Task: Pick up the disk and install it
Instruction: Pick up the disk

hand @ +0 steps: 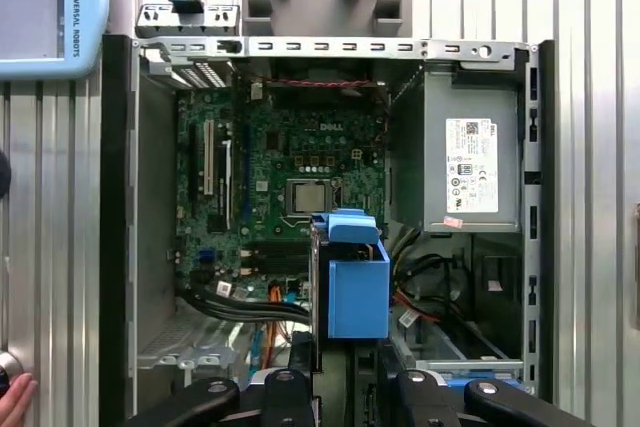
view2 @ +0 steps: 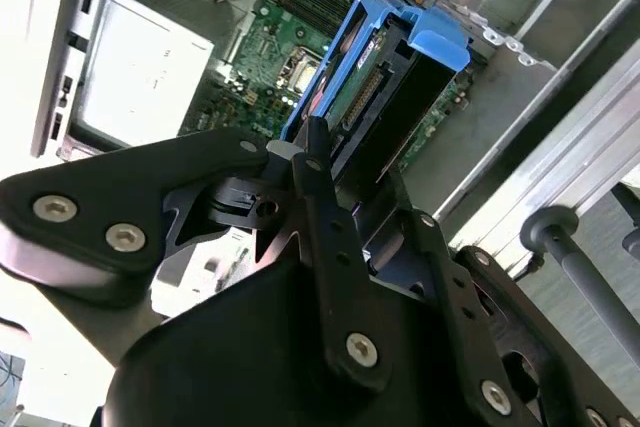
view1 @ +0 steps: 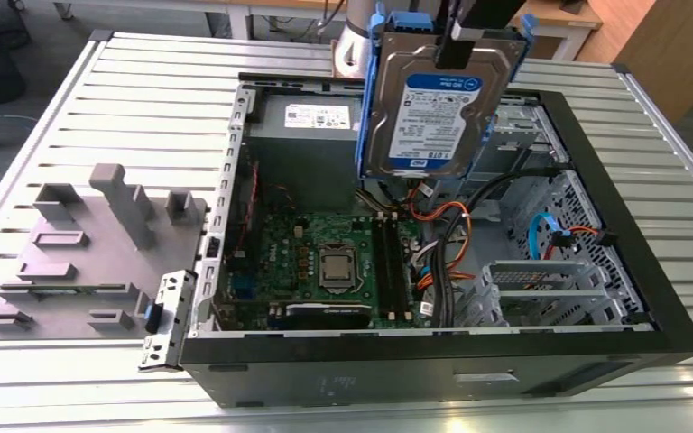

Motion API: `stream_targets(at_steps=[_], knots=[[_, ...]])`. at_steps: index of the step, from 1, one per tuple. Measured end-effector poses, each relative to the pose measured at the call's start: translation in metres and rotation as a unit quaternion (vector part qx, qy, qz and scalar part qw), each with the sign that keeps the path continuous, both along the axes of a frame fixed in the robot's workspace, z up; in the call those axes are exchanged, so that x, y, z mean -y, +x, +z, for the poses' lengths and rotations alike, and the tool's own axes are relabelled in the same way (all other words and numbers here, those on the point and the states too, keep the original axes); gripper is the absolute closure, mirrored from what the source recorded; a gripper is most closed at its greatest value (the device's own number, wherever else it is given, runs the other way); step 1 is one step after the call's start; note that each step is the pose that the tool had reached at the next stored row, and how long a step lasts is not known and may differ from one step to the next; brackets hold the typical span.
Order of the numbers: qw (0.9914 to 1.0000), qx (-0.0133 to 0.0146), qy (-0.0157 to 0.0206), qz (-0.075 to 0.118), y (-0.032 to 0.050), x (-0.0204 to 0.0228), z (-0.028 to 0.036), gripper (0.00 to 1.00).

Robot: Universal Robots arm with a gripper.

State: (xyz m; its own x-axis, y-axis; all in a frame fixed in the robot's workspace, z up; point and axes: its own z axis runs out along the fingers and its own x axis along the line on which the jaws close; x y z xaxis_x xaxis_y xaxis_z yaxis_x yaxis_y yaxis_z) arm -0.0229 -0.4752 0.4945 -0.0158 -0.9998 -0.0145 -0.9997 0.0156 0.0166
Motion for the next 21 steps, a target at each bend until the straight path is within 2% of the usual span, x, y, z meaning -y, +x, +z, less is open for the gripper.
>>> stream_targets(at_steps=[21], knots=[[0.99994, 0.0000, -0.0110, 0.000, 0.0000, 0.0618, -0.0001, 0.65]])
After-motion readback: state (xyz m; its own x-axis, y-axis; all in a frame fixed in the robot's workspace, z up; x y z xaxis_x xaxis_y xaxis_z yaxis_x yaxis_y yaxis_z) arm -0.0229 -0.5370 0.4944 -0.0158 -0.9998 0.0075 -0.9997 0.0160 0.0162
